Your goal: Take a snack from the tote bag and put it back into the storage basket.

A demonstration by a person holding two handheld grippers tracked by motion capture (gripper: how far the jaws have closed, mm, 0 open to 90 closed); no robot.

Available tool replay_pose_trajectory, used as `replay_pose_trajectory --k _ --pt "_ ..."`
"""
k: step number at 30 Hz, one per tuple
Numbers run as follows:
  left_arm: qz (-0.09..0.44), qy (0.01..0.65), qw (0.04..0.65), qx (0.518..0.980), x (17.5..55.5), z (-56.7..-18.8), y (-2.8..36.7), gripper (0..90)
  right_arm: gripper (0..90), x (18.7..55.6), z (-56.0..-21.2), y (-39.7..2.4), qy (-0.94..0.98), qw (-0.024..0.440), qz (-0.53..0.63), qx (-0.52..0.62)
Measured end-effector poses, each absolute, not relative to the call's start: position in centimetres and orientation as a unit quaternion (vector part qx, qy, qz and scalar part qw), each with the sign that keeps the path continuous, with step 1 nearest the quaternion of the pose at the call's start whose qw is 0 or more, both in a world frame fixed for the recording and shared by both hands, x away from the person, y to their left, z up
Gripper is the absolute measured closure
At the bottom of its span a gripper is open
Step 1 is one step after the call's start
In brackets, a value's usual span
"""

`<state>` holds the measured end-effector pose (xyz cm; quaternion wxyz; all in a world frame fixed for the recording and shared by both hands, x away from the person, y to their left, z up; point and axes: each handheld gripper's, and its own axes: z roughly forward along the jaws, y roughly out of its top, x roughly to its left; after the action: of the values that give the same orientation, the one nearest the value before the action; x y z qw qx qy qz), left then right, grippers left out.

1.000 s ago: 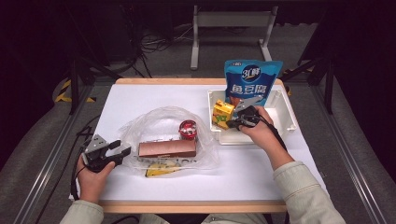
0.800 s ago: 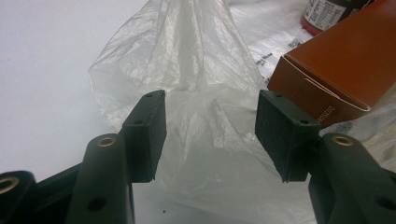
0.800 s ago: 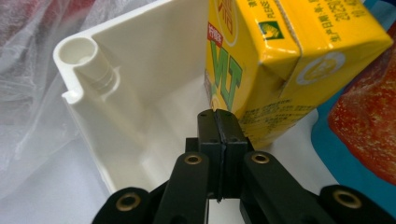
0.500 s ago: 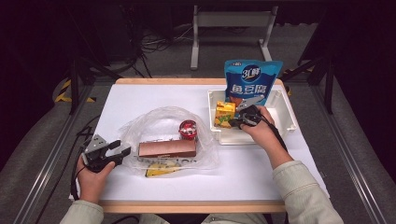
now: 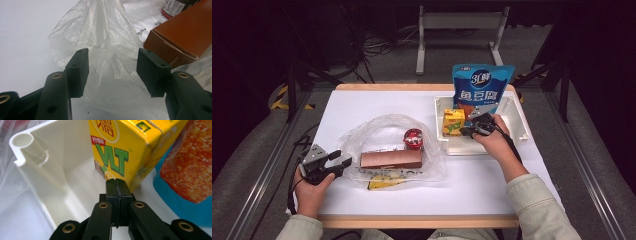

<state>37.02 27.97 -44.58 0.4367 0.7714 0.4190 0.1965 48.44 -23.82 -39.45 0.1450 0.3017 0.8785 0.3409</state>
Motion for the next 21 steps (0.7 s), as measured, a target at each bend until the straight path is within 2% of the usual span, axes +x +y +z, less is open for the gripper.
replay_pose_trajectory --k 9,21 --pt "0.195 0.420 0.436 0.772 37.1 -44.6 27.9 44.1 90.0 49.0 -39.1 -25.0 0.860 0.173 0.329 0.350" --pt "0.197 0.420 0.438 0.770 37.0 -44.6 28.0 44.0 90.0 49.9 -39.3 -24.0 0.848 0.189 0.332 0.367"
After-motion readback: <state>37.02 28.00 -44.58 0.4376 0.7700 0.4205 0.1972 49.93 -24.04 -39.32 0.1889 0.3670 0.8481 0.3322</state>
